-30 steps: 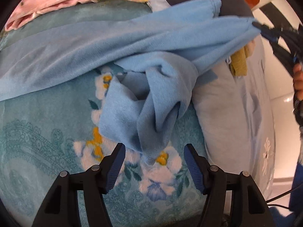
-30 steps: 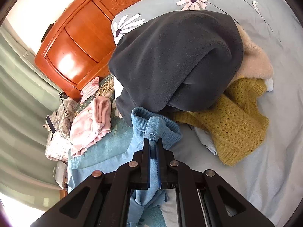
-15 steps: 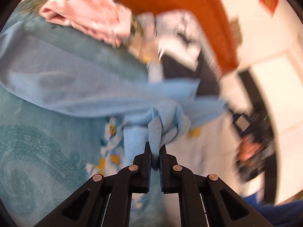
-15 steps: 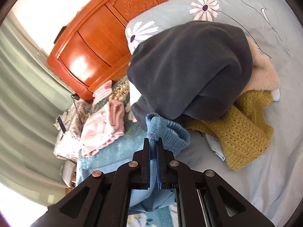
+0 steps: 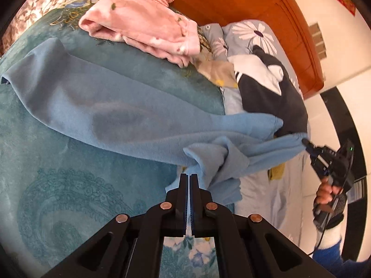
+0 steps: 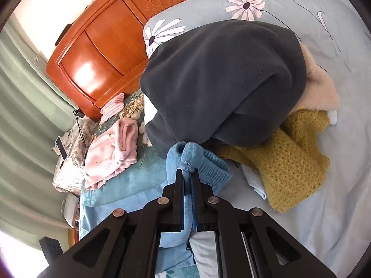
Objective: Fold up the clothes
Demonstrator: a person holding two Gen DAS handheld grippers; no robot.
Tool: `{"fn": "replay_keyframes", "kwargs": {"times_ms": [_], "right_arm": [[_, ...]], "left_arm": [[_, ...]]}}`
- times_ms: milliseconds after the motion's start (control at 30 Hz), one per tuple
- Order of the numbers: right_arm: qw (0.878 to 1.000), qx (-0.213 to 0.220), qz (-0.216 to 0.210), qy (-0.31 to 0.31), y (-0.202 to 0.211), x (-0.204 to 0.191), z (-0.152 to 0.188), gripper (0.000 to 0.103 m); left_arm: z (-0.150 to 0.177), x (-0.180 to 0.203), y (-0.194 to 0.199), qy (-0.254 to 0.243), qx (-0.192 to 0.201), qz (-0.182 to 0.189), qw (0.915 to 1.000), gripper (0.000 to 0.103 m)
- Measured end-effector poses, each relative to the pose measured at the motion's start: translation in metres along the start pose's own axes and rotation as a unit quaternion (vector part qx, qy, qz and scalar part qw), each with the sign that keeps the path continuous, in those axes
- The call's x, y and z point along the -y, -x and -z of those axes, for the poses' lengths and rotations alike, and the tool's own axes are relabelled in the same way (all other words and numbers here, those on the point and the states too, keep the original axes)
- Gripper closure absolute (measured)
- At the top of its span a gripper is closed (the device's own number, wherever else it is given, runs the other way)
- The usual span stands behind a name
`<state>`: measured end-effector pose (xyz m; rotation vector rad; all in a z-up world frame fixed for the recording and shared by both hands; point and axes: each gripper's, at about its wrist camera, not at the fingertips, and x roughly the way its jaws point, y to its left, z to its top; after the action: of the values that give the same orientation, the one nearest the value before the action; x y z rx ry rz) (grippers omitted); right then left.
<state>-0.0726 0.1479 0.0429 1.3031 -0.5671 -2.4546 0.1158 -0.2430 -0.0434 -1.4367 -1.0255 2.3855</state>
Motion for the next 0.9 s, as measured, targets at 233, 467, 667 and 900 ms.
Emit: {"fn": "replay_keyframes", "kwargs": {"times_ms": [233, 467, 667, 900], "right_arm": [[1.000, -0.003, -0.004, 0.016, -0.015, -0.008, -0.005, 0.098], [1.000, -0.005, -0.007, 0.011, -0.015, -0.004, -0.001, 0.098], [1.000, -0.013, -0.006, -0.006, -0.015, 0.003, 0.001, 0.098], [1.000, -0.006, -0.008, -0.005, 0.001, 0.005, 0.005, 0.098]], "left_arm": [[0.042, 0.052, -0.072, -0.078, -0.084, -0.053, 0.9920, 0.070], [0.053, 0.046, -0.102, -0.085, -0.126, -0.146, 0.9776, 0.063], [0.059, 0.043, -0.103, -0.098, -0.138, -0.176, 0.9698, 0.086], [0.035, 0.015, 0.000, -0.044, -0.027, -0.108, 0.9929, 0.098]]}}
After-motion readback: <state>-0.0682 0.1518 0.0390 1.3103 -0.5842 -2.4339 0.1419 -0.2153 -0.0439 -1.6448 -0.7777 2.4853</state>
